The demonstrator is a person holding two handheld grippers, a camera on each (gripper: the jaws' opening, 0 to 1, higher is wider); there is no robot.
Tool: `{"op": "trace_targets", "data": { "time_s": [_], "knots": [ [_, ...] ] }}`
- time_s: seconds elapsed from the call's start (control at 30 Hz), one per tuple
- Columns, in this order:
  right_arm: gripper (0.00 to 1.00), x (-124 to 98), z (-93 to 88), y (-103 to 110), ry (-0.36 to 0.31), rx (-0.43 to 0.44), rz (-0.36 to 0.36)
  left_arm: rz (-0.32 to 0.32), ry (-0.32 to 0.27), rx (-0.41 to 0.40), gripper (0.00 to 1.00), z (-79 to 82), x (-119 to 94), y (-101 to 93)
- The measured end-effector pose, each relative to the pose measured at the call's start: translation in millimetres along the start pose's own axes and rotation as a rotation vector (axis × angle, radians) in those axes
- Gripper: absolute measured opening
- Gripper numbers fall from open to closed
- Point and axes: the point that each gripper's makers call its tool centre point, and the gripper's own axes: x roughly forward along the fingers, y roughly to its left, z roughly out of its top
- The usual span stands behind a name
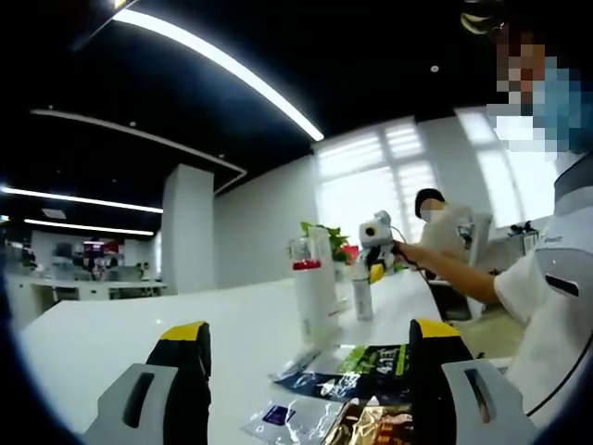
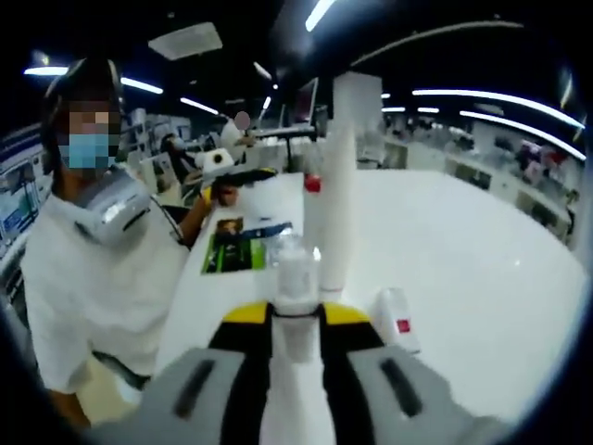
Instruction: Arrange the skincare products in the storage area until every visible bottle or jar stands upright without overlapping.
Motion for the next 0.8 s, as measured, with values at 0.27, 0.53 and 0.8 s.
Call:
{"op": "trace_targets", "data": {
  "time_s": [0.27,0.53,0.8],
  "knots": [
    [0.19,4.8,2.1,6.7,-0.022,0.010,0.043,0.001,0.001,0.000,0.90,-0.1,0.3,0.3],
    [0.19,19.2,8.6,13.0,-0.015,-0.002,0.071,-0.001,0.002,0.000,0.90,-0.4,0.8,-0.3],
    [0.19,33.3,13.9,17.7,-0.006,-0.016,0.085,-0.002,0.004,0.003,0.90,-1.0,0.9,-0.6]
  ]
}}
